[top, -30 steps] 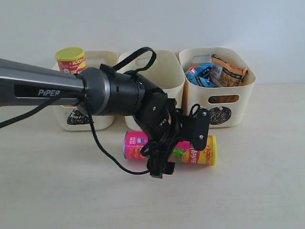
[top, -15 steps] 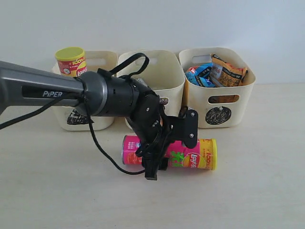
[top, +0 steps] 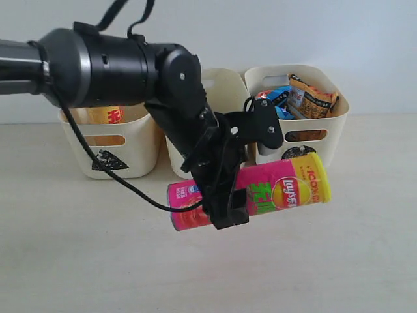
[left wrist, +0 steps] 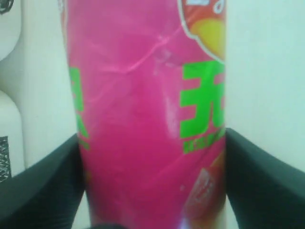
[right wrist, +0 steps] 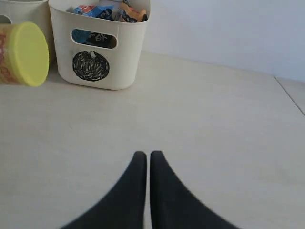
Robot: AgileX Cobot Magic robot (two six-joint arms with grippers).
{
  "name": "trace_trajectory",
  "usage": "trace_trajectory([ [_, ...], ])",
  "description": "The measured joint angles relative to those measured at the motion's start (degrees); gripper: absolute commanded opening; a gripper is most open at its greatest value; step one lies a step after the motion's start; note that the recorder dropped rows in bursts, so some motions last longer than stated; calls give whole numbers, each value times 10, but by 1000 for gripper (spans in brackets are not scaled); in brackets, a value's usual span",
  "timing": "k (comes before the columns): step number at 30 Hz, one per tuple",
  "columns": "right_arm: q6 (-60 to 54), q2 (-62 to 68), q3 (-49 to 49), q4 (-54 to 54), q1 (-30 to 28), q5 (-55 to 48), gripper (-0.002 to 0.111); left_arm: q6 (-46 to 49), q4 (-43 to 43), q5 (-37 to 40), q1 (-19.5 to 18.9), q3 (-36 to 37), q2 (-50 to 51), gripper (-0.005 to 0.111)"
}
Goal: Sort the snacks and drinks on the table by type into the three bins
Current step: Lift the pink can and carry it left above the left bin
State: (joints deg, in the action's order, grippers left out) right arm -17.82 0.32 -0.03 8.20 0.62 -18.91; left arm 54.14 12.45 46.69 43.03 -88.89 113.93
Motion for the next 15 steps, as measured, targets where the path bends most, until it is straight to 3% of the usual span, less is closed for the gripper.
trace_trajectory([
  [9,0,0,0,0,0,0,0,-4,108,72,0,0,-83,4],
  [15,0,0,0,0,0,0,0,-55,124,80,0,0,-133,4],
])
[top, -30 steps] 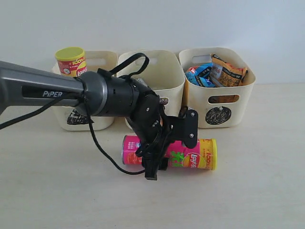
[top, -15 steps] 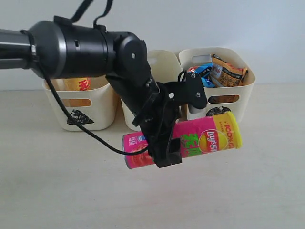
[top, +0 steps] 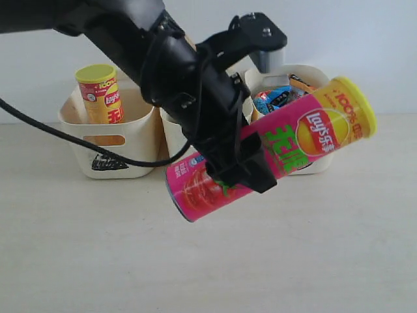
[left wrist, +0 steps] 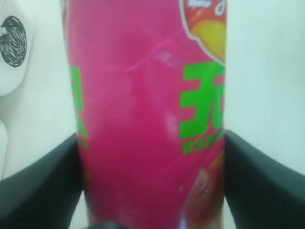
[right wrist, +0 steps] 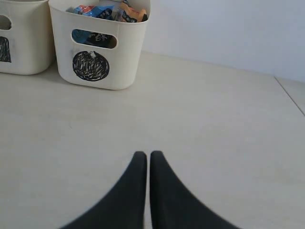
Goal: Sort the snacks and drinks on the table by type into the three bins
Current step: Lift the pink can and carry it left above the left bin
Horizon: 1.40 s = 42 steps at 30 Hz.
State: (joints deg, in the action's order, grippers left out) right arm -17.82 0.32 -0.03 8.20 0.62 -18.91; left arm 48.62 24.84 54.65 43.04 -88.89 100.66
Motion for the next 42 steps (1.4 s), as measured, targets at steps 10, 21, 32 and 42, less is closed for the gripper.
trace_trajectory([
  [10,0,0,0,0,0,0,0,-103,2,0,-3,0,-84,4],
  [21,0,0,0,0,0,0,0,-241,-34,-38,-78,0,-146,4],
  [32,0,0,0,0,0,0,0,-365,-149,-96,-196,0,-161,4],
  [42,0,0,0,0,0,0,0,-405,-158,-223,-324,0,-160,4],
])
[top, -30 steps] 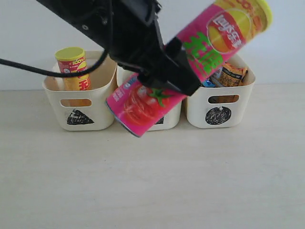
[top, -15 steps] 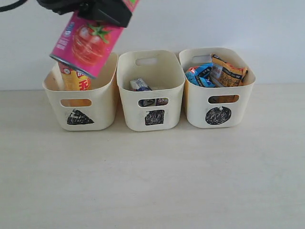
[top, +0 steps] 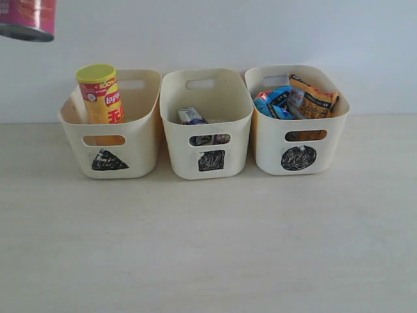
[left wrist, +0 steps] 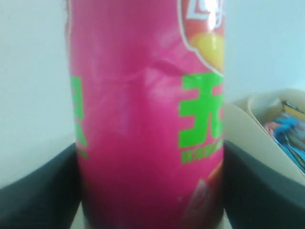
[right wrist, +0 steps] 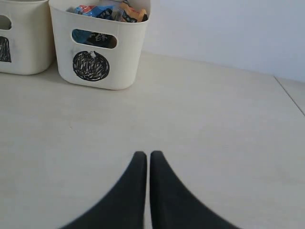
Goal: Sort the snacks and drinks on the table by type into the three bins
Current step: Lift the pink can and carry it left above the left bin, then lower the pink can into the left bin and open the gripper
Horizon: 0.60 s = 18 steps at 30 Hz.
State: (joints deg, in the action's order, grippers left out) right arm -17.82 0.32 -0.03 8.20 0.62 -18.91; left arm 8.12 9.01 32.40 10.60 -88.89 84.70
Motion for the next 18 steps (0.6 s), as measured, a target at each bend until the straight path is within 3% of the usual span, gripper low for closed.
trace_trajectory([
  [6,0,0,0,0,0,0,0,-1,0,-100,-60,0,59,4],
  [18,0,0,0,0,0,0,0,-1,0,-154,-81,0,219,4],
])
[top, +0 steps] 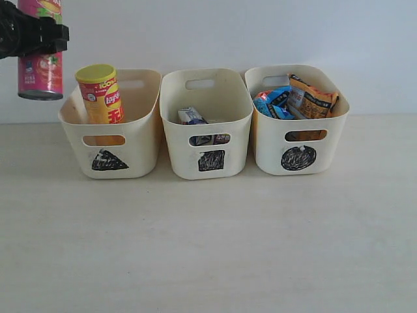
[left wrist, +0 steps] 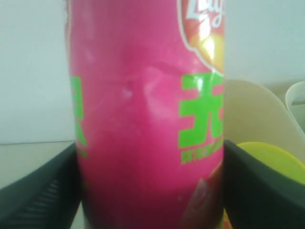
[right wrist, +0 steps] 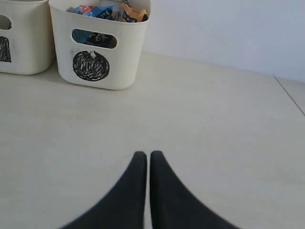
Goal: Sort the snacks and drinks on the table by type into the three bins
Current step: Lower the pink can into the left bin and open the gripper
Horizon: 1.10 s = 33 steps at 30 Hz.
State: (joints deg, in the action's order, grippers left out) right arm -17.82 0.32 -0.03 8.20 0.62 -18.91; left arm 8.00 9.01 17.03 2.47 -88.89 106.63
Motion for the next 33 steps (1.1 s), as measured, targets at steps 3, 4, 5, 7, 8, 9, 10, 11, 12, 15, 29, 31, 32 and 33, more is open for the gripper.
trace_trajectory([
  [3,0,0,0,0,0,0,0,0,2,0,0,0,16,4],
  [4,0,0,0,0,0,0,0,0,8,0,0,0,21,4],
  [5,0,0,0,0,0,0,0,0,20,0,0,0,24,4],
  [7,0,0,0,0,0,0,0,0,44,-1,3,0,31,4],
  [8,0,0,0,0,0,0,0,0,48,-5,7,0,33,4],
  [9,0,0,0,0,0,0,0,0,52,-6,11,0,34,4],
  [10,0,0,0,0,0,0,0,0,53,-7,15,0,38,4],
  [11,0,0,0,0,0,0,0,0,56,-13,21,-1,42,4],
  [12,0,0,0,0,0,0,0,0,57,-16,25,-2,45,4],
  [15,0,0,0,0,0,0,0,-2,65,-41,38,-4,53,9],
  [29,0,0,0,0,0,0,0,-4,69,-48,46,-7,59,83],
  [31,0,0,0,0,0,0,0,-4,69,-48,46,-7,59,83],
  [32,0,0,0,0,0,0,0,-4,69,-48,46,-7,59,83],
  [33,0,0,0,0,0,0,0,-4,69,-48,46,-7,59,83],
])
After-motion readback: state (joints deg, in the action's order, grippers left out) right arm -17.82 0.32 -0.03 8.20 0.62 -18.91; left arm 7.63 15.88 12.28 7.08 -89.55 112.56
